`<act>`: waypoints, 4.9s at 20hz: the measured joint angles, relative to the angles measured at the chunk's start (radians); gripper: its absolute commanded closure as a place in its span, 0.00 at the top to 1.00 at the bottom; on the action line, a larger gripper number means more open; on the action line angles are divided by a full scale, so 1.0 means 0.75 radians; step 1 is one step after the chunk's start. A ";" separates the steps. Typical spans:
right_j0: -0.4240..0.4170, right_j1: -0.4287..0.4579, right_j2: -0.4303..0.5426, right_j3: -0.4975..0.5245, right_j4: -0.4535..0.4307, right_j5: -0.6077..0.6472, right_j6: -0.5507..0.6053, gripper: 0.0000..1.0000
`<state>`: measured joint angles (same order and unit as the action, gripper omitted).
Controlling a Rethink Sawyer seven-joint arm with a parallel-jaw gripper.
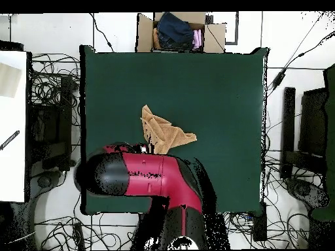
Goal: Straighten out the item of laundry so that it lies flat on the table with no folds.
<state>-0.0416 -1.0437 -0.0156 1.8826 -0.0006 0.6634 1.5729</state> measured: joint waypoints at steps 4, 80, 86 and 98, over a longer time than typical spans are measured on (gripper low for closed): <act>-0.012 0.048 0.000 -0.084 0.000 0.073 0.000 1.00; -0.151 0.438 0.011 -0.619 -0.026 0.272 0.000 1.00; -0.151 0.459 0.011 -0.620 -0.026 0.272 0.000 1.00; -0.151 0.554 0.013 -0.620 -0.026 0.271 0.000 1.00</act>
<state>-0.1552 -0.6281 -0.0056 1.4178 -0.0199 0.8670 1.5729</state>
